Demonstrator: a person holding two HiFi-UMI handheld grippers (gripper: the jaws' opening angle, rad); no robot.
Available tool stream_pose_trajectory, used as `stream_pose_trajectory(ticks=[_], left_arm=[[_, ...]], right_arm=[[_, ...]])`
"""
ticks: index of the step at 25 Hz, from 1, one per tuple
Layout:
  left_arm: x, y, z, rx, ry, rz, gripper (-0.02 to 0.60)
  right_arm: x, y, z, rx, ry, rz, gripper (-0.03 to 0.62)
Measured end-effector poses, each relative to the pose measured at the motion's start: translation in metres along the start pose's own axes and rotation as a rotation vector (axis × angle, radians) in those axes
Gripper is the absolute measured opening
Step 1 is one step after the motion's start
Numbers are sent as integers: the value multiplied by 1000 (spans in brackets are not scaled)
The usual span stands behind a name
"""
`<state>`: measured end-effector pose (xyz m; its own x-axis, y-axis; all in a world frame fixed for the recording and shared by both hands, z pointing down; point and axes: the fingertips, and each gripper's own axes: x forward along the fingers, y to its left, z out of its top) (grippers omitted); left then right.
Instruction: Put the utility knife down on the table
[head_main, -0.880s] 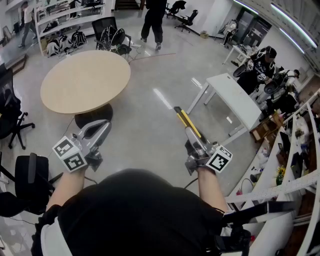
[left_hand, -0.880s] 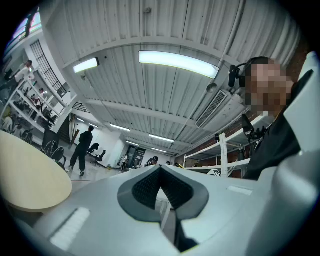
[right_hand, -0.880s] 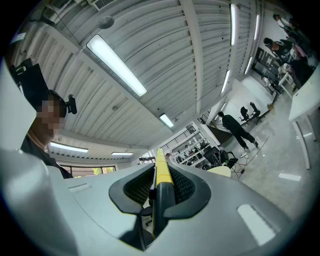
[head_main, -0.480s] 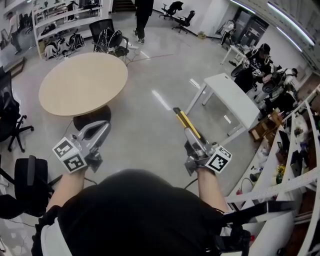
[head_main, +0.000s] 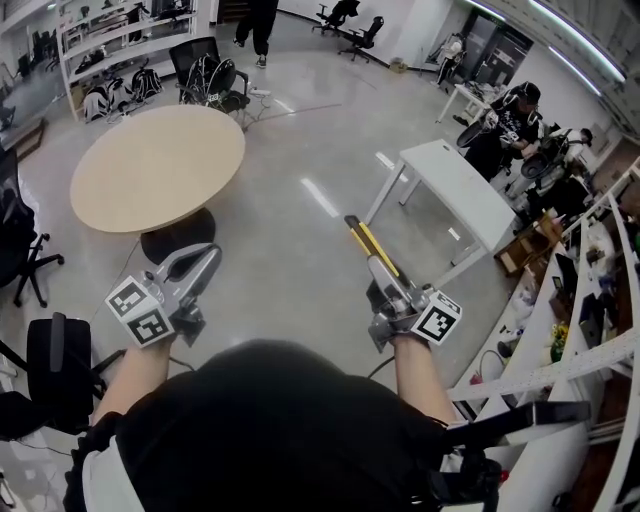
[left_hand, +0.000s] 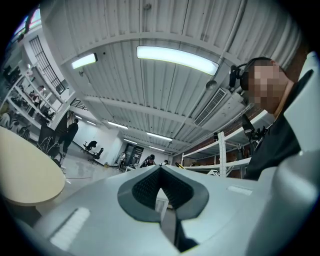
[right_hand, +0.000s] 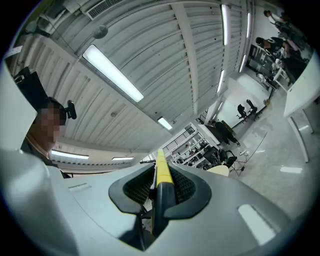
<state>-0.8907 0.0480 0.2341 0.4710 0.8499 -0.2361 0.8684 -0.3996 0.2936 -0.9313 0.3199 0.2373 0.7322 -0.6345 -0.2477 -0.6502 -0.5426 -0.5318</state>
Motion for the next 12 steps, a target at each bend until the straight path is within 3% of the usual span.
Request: stream_pose_trajectory(ticks=[12], left_arm=[[83, -54, -44, -33, 42, -74, -2]], right_arm=[[-89, -31, 41, -15, -24, -60, 91]])
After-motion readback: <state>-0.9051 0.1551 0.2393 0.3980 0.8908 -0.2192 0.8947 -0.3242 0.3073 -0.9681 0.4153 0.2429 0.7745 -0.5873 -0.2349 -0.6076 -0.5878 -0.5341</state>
